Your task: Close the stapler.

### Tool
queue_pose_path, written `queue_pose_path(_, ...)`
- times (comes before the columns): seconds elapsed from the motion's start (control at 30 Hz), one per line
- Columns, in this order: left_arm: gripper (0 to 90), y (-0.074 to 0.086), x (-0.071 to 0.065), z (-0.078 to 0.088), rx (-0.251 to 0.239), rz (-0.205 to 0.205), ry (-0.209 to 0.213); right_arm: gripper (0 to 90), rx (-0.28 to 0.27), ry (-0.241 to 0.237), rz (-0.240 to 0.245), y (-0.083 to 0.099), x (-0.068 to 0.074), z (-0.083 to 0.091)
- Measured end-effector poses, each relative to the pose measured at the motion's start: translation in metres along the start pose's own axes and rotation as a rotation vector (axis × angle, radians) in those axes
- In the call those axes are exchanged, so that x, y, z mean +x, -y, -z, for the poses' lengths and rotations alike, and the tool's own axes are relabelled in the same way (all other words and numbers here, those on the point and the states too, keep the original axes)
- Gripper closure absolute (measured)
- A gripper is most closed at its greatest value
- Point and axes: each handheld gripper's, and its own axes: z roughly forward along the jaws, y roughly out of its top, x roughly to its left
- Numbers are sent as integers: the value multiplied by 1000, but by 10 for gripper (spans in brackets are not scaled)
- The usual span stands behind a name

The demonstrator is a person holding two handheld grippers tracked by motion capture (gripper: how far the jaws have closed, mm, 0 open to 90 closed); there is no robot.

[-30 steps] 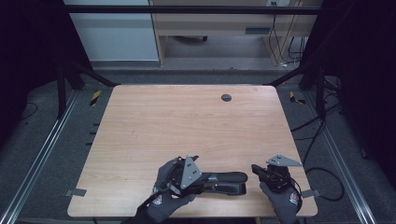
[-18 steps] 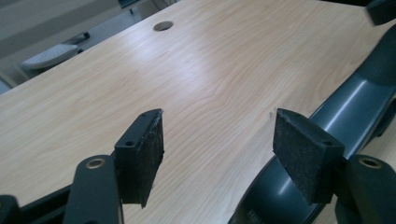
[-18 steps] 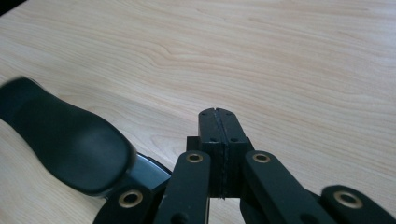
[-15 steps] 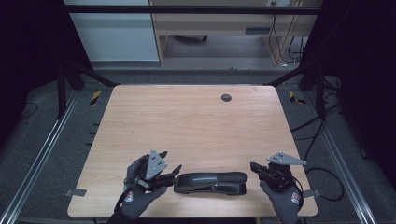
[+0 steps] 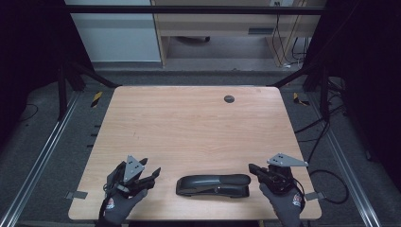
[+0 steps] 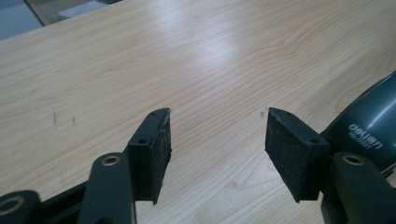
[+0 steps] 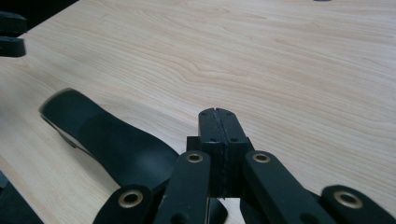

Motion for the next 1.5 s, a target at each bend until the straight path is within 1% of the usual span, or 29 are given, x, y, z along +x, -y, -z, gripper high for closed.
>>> queue_pose_path(0.03, 434, 2, 1, 1, -3, 9, -3, 900, -3, -9, 7, -1, 2, 0)
queue_pose_path(0.07, 444, 3, 2, 1, -3, 13, -6, 900, -4, -14, 7, -2, 5, 0)
queue_pose_path(0.13, 460, 5, 4, 2, -3, 16, -13, 900, -9, -27, 22, -3, 9, 1)
queue_pose_path(0.3, 482, 11, 6, 5, 6, 12, -29, 900, -3, -49, 33, -3, 16, 0)
queue_pose_path(0.43, 492, 14, 8, 7, 0, 26, -41, 900, 11, -56, 40, 0, 19, -4)
queue_pose_path(0.47, 494, 14, 9, 8, 0, 27, -41, 900, -1, -56, 34, 2, 19, -5)
queue_pose_path(0.53, 497, 16, 9, 8, 1, 30, -46, 900, -6, -60, 31, 3, 19, -5)
queue_pose_path(0.57, 499, 17, 9, 9, 2, 27, -50, 900, -9, -57, 28, 3, 19, -5)
queue_pose_path(0.63, 502, 19, 9, 9, 4, 33, -50, 900, -6, -44, 38, 6, 19, -6)
queue_pose_path(0.8, 504, 22, 9, 7, 12, 35, -54, 900, -12, -39, 12, 14, 17, -9)
queue_pose_path(0.9, 504, 22, 9, 6, 16, 38, -53, 900, -19, -19, 9, 17, 20, -10)
queue_pose_path(1.0, 505, 22, 9, 7, 12, 38, -56, 900, -20, 1, 23, 21, 23, -13)
queue_pose_path(1.07, 510, 22, 9, 7, 14, 38, -57, 900, -14, 9, 21, 23, 24, -14)
queue_pose_path(1.2, 514, 22, 9, 7, 14, 39, -58, 900, -20, 8, 16, 26, 23, -16)
queue_pose_path(1.27, 514, 22, 9, 7, 13, 40, -58, 900, -20, 10, 1, 27, 23, -16)
queue_pose_path(1.37, 514, 22, 10, 7, 13, 38, -61, 900, -25, -2, -9, 27, 22, -16)
queue_pose_path(1.5, 514, 22, 10, 7, 13, 42, -63, 900, -29, -1, -8, 28, 22, -16)
